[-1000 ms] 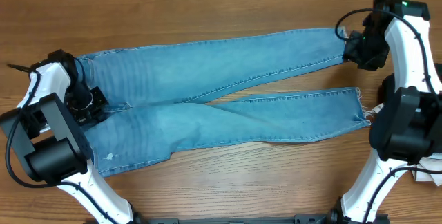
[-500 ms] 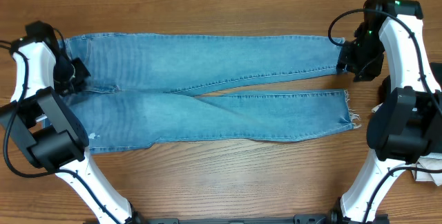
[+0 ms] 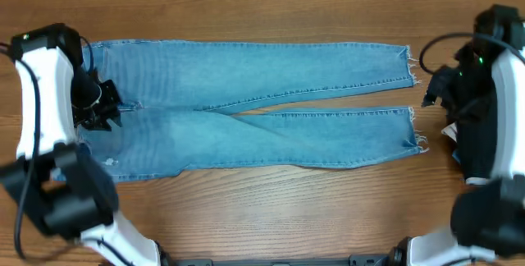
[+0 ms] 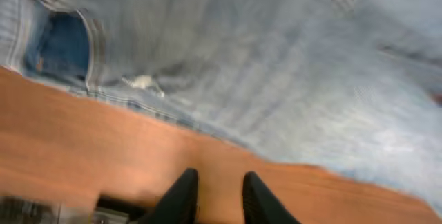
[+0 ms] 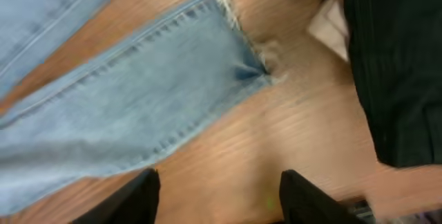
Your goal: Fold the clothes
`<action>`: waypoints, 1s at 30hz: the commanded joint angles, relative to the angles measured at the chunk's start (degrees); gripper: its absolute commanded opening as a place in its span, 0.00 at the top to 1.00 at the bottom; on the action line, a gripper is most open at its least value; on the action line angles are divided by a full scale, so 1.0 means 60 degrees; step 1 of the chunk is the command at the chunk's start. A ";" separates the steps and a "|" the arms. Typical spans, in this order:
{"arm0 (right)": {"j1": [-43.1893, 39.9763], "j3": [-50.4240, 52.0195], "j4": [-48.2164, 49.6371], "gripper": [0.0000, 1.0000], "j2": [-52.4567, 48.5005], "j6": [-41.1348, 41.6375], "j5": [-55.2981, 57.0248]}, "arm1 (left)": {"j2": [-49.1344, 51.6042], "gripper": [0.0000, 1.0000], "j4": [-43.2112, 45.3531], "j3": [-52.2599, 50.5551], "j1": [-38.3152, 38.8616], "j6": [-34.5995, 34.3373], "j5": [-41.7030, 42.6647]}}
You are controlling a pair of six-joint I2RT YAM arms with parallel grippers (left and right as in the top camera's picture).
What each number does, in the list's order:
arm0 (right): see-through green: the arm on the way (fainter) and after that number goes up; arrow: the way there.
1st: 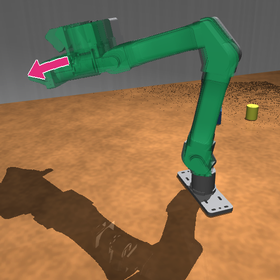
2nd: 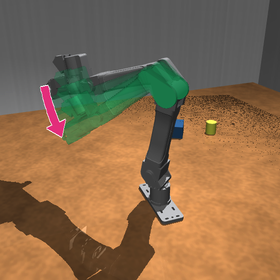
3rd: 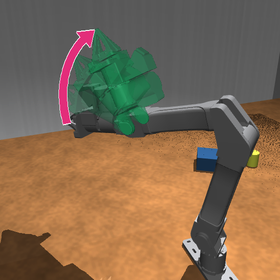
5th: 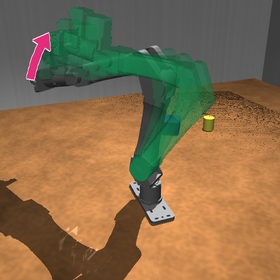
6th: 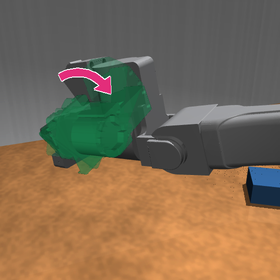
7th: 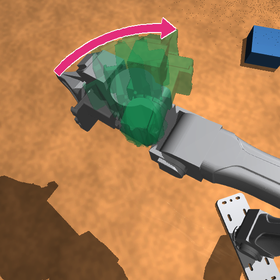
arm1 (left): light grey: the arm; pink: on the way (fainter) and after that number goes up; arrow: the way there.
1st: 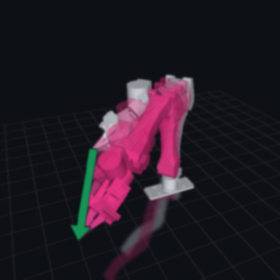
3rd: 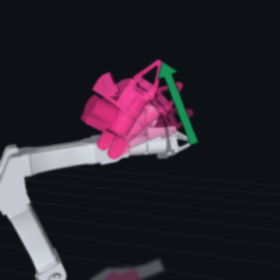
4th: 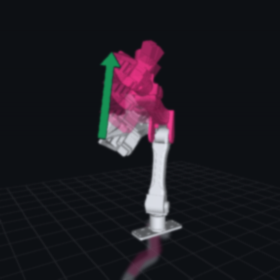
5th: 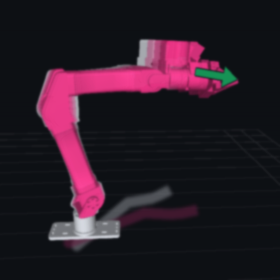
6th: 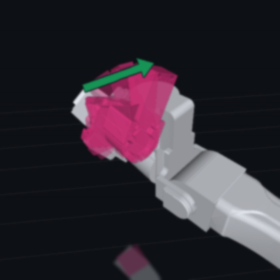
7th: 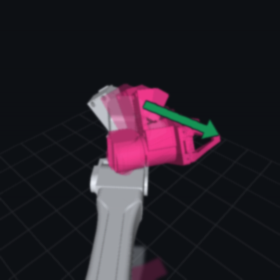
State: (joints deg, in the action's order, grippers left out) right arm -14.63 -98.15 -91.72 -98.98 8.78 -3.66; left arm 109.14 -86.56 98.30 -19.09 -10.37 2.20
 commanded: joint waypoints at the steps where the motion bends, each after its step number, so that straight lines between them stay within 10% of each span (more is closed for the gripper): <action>1: -0.0036 0.1231 0.0364 0.32 0.1388 -0.0080 -0.0492 | -0.2033 0.57 0.0703 -0.2080 -0.0007 -0.0262 -0.0160; 6: -0.0040 0.3840 0.1876 0.05 0.2896 -0.0106 -0.1858 | -0.4102 0.34 0.2783 -0.5712 -0.0532 -0.1242 -0.0153; 12: -0.0178 0.6553 0.4470 0.00 0.3031 0.1053 -0.2481 | -0.4280 0.25 0.4896 -0.8258 -0.1847 -0.1625 0.0820; 26: -0.0834 0.8011 0.7195 0.06 0.0845 0.2371 -0.0823 | -0.4280 0.23 0.5049 -0.8302 -0.2018 -0.1337 0.0816; 30: -0.0834 0.8011 0.7712 0.24 0.0109 0.2368 -0.0900 | -0.4280 0.23 0.5016 -0.8302 -0.2018 -0.1300 0.0816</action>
State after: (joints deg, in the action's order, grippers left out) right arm -19.46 -50.70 -46.57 -95.39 22.46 -9.39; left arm 84.36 -56.29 48.88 -30.89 -18.96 6.50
